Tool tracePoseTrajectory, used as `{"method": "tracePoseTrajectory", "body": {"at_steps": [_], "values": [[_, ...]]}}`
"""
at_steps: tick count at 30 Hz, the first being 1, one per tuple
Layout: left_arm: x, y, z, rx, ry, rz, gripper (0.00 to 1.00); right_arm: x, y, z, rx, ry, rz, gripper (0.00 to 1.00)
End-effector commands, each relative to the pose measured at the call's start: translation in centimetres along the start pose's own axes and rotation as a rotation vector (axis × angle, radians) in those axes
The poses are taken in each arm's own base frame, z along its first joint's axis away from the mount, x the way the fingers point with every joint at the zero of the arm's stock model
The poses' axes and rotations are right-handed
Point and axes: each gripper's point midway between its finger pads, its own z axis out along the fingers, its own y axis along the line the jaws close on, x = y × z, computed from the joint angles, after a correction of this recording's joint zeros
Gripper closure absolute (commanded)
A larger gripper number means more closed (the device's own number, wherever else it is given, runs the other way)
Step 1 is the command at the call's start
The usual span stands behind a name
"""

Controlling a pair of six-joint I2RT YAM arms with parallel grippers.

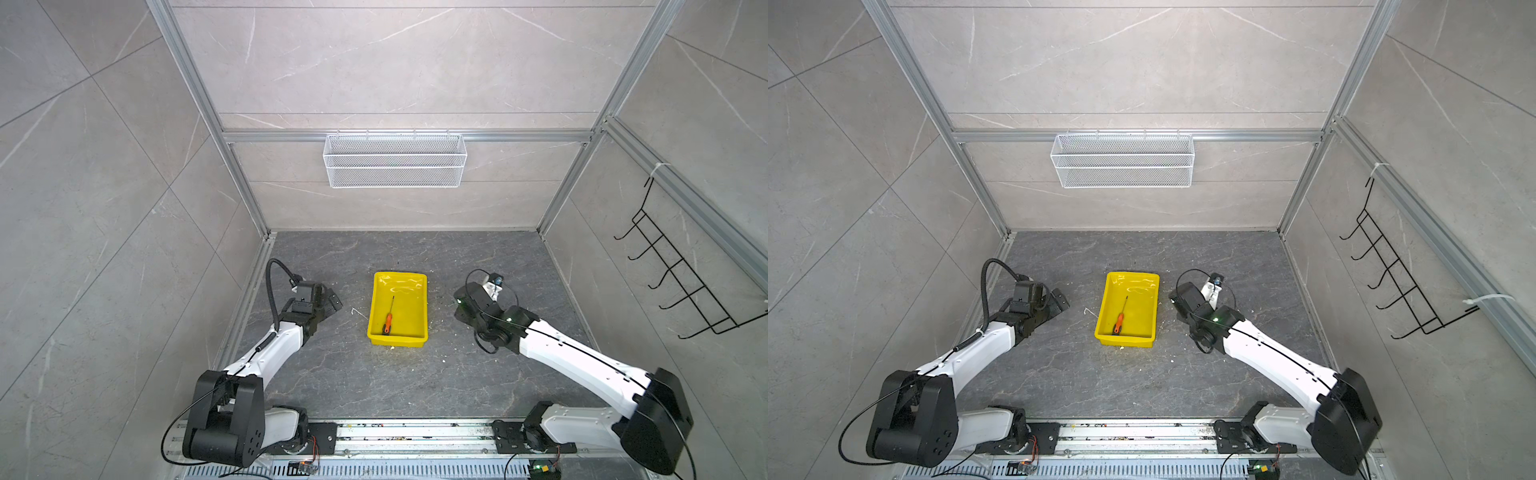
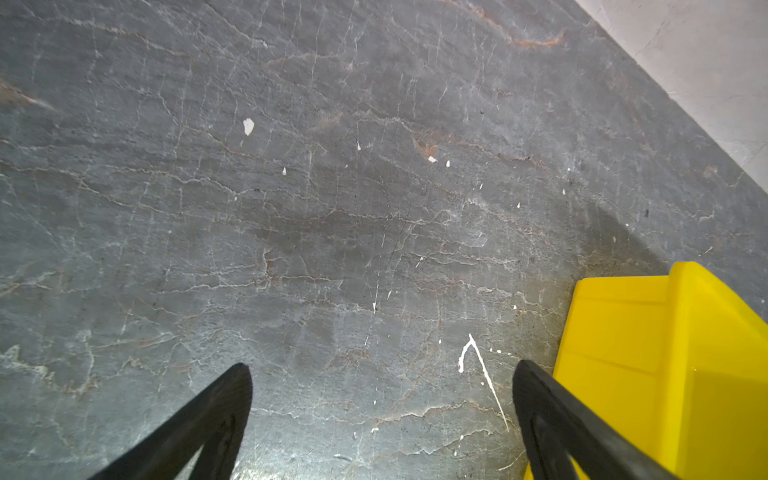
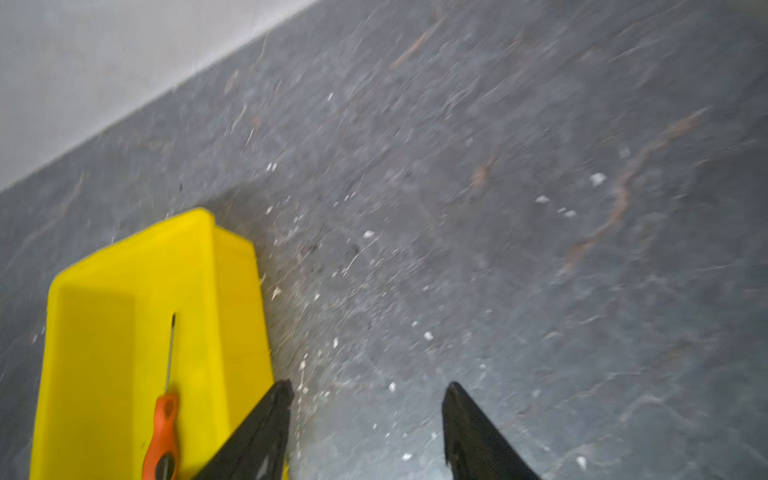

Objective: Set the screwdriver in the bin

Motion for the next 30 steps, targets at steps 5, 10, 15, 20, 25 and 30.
{"method": "tracePoseTrajectory", "body": {"at_steps": [5, 10, 15, 20, 25, 30], "values": [[-1.2, -0.3, -0.2, -0.004, -0.02, -0.022, 0.0, -5.9, -3.2, -3.0, 0.188, -0.276, -0.256, 0.24], [-1.1, -0.3, 0.0, -0.012, -0.008, -0.021, 0.0, -8.5, -0.6, 0.1, 0.166, -0.553, -0.545, 0.17], [-1.0, 0.2, -0.1, -0.037, -0.005, -0.009, 0.0, -8.0, -4.6, 5.7, 0.208, -0.527, -0.531, 0.2], [-1.0, 0.4, -0.3, -0.038, -0.009, -0.012, 0.0, -4.8, -6.4, 10.2, 0.148, -0.451, -0.498, 0.21], [-1.0, -0.7, -0.3, -0.003, 0.023, -0.013, 0.0, -5.2, -6.5, 12.4, 0.115, -0.45, -0.497, 0.24], [-1.2, -0.5, -0.4, -0.014, 0.019, -0.009, 0.0, -5.3, -8.3, 13.8, 0.109, -0.329, -0.412, 0.31]]}}
